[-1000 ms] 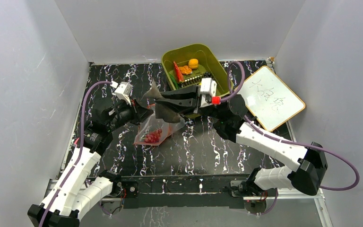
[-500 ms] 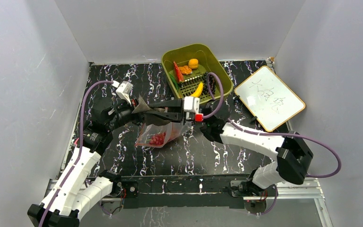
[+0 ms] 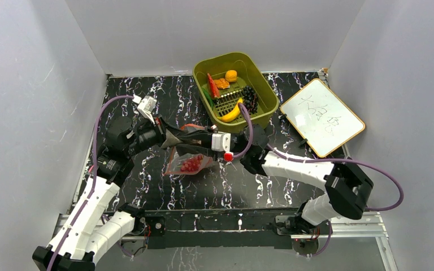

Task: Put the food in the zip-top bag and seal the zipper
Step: Place the fake fish in the zipper food storage bag.

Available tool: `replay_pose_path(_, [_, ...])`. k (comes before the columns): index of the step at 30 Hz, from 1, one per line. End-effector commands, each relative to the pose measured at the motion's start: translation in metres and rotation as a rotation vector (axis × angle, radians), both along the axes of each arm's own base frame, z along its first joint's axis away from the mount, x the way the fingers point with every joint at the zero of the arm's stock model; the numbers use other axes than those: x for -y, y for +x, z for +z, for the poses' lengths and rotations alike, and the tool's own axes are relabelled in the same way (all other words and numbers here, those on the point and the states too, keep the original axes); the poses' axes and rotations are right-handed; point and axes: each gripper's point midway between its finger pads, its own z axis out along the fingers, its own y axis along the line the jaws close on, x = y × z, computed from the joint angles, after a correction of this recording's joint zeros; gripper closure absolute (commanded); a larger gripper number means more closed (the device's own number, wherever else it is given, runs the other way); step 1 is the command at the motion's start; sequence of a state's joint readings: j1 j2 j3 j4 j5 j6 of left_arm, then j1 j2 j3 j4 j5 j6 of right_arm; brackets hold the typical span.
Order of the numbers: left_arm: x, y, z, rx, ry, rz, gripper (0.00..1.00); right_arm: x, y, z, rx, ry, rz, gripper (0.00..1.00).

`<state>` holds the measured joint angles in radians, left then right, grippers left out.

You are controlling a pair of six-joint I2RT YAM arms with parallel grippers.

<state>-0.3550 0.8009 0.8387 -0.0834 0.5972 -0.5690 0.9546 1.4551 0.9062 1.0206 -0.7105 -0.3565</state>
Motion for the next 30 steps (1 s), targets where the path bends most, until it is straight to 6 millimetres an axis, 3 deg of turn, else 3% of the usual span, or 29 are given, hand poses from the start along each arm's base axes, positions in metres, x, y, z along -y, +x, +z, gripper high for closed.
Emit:
replay_pose_path(1, [0.002, -0.015, 0.032, 0.094, -0.043, -0.057, 1.0, 0.009, -0.006, 0.002, 0.17, -0.065, -0.052, 0.96])
replay_pose_path(8, [-0.001, -0.016, 0.025, 0.09, -0.015, -0.049, 1.0, 0.018, 0.017, -0.045, 0.215, -0.268, -0.193, 0.94])
replay_pose_path(16, [-0.001, -0.016, 0.025, 0.103, -0.001, -0.053, 1.0, 0.026, 0.026, -0.077, 0.239, -0.47, -0.213, 0.76])
replay_pose_path(18, [-0.002, -0.015, 0.024, 0.099, 0.002, -0.043, 1.0, 0.027, 0.024, -0.078, 0.225, -0.488, -0.205, 0.68])
replay_pose_path(25, [-0.008, -0.003, 0.015, 0.12, 0.048, 0.011, 1.0, 0.033, 0.021, -0.068, 0.069, -0.539, -0.194, 0.57])
replay_pose_path(30, [-0.019, 0.012, 0.003, 0.137, 0.129, 0.087, 1.0, 0.039, 0.014, -0.038, -0.091, -0.457, -0.203, 0.43])
